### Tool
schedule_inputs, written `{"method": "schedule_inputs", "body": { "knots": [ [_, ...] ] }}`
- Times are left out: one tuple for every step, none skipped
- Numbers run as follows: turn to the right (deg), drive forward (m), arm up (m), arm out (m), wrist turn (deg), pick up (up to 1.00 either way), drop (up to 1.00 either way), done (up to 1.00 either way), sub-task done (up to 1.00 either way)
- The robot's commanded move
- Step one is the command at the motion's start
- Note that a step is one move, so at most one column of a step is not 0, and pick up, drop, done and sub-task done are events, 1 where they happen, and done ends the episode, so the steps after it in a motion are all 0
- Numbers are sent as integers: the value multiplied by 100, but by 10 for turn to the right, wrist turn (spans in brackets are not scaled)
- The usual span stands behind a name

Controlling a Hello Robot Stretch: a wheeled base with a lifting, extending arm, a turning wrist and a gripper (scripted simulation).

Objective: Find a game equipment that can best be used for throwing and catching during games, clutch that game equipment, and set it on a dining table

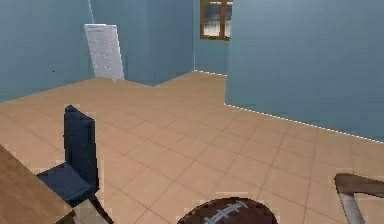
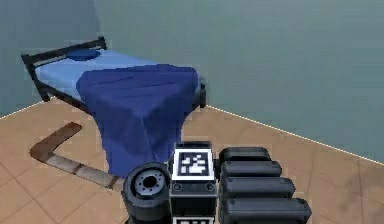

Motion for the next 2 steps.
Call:
{"method": "schedule_inputs", "body": {
  "knots": [
    [0,45,0,0,0,0,0,0,0],
    [-450,0,0,0,0,0,0,0,0]
  ]
}}
